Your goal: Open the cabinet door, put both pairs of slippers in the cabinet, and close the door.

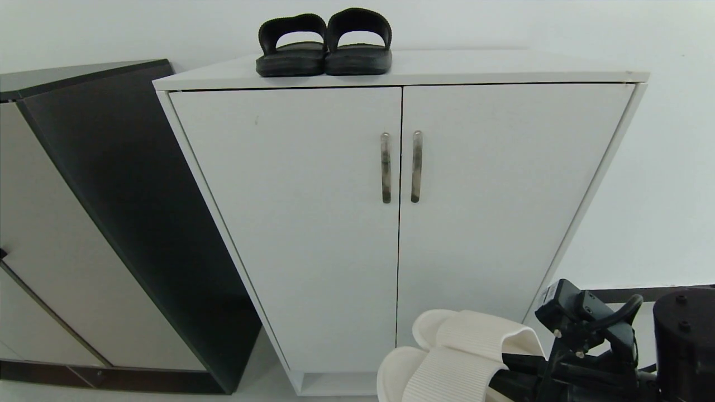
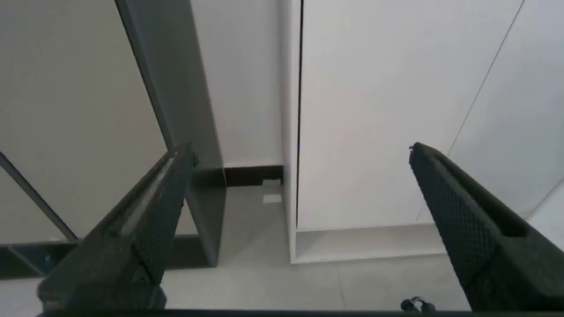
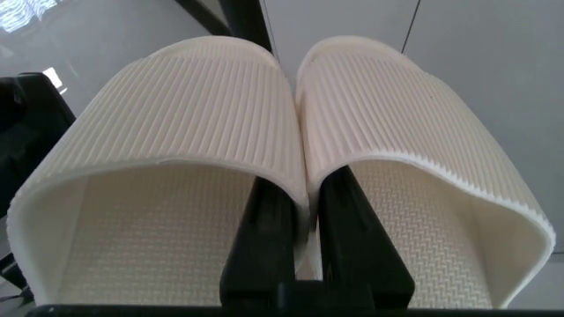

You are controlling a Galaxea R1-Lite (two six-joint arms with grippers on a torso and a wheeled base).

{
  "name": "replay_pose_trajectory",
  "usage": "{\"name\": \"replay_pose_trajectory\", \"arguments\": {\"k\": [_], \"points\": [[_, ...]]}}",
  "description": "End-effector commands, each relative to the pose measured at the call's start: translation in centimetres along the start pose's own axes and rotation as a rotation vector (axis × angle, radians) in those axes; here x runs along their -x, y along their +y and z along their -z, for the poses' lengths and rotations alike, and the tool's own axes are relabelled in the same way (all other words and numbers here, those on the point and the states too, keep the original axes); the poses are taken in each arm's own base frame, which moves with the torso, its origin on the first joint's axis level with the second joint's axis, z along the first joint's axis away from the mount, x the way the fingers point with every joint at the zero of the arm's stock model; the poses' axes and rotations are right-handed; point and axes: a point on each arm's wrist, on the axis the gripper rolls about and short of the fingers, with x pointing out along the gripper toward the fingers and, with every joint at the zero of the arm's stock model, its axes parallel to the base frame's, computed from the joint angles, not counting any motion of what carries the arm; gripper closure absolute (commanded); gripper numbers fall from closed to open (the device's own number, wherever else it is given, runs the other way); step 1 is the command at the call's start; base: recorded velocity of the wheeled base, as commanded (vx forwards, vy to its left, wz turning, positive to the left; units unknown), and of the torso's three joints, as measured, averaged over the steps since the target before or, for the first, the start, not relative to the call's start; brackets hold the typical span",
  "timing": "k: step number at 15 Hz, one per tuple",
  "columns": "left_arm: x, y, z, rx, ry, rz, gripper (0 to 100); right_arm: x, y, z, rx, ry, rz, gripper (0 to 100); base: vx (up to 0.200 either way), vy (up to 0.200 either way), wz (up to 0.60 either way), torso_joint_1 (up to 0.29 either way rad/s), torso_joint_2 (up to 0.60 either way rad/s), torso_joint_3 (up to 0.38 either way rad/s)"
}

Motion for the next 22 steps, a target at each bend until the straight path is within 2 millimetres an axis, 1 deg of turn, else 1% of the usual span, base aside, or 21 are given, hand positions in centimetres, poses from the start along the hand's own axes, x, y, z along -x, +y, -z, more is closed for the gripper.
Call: {"name": "replay_pose_trajectory", "arguments": {"k": [1,2,3,4,5,6,7,8,9,10,11,13,14,15,16,18,20,22], "points": [[-0.1,0.0,-0.1,-0.004,0.011,0.003,0,0.0,0.0,0.0,0.000,0.001,-0.001,100,0.000,0.000,0.00,0.000,0.00,0.000],[-0.2,0.0,-0.1,-0.008,0.023,0.007,0,0.0,0.0,0.1,0.000,0.003,-0.001,100,0.000,0.000,0.00,0.000,0.00,0.000],[-0.8,0.0,-0.3,-0.029,0.094,0.046,0,0.0,0.0,0.1,0.000,0.004,-0.001,100,0.000,0.000,0.00,0.000,0.00,0.000],[-0.9,0.0,-0.3,-0.052,0.111,0.077,0,0.0,0.0,0.1,0.000,0.007,0.000,100,0.000,0.000,0.00,0.000,0.00,0.000],[-0.9,0.0,-0.4,-0.075,0.101,0.131,0,0.0,0.0,0.1,0.000,0.007,0.000,100,0.000,0.000,0.00,0.000,0.00,0.000],[-0.8,0.1,-1.3,-0.076,0.076,0.153,0,0.0,0.0,0.1,0.000,0.007,0.000,100,0.000,0.000,0.00,0.000,0.00,0.000],[-0.4,0.2,-5.1,-0.018,-0.003,0.162,0,0.0,0.0,0.1,0.000,0.007,0.000,100,0.000,0.000,0.00,0.000,0.00,0.000],[-1.0,0.1,-7.3,0.007,0.020,0.197,0,0.0,0.0,0.1,0.000,0.006,-0.002,100,0.000,0.000,0.00,0.000,0.00,0.000],[-2.7,-0.2,-8.7,0.014,0.100,0.260,0,0.0,0.0,0.1,0.002,0.006,-0.002,100,0.000,0.000,0.00,0.000,0.00,0.000],[-3.8,-0.4,-9.2,0.017,0.139,0.297,0,0.0,0.0,0.2,0.004,0.007,-0.003,100,0.000,0.000,0.00,0.000,0.00,0.000],[-6.6,-0.9,-9.8,0.031,0.201,0.408,0,0.3,0.2,0.6,0.017,0.017,-0.013,100,0.000,0.000,0.00,0.000,0.00,0.000],[-10.3,-2.0,-10.5,0.043,0.227,0.577,0,0.9,0.5,0.9,0.065,0.012,-0.032,100,0.000,0.000,0.00,0.000,0.00,0.000],[-12.0,-3.0,-11.2,0.040,0.226,0.656,0,1.0,0.7,0.9,0.075,0.005,-0.047,100,0.000,0.000,0.00,0.000,0.00,0.000],[-13.5,-4.4,-11.8,0.049,0.233,0.739,0,1.1,0.9,1.0,0.081,0.004,-0.057,100,0.000,0.000,0.00,0.000,0.00,0.000],[-14.6,-5.8,-12.5,0.064,0.236,0.808,0,1.1,1.0,1.0,0.088,-0.002,-0.060,100,0.000,0.000,0.00,0.000,0.00,0.000],[-16.7,-8.7,-13.7,0.091,0.249,0.884,0,0.9,1.0,0.9,0.096,-0.019,-0.060,100,0.000,0.000,0.00,0.000,0.00,0.000],[-18.3,-11.3,-14.8,0.106,0.213,0.942,0,0.8,0.9,0.8,0.092,-0.042,-0.060,100,0.000,0.000,0.00,0.000,0.00,0.000],[-19.3,-13.2,-16.4,0.140,0.188,0.976,0,0.8,0.9,0.9,0.091,-0.039,-0.057,100,0.000,0.000,0.00,0.000,0.00,0.000]]}}
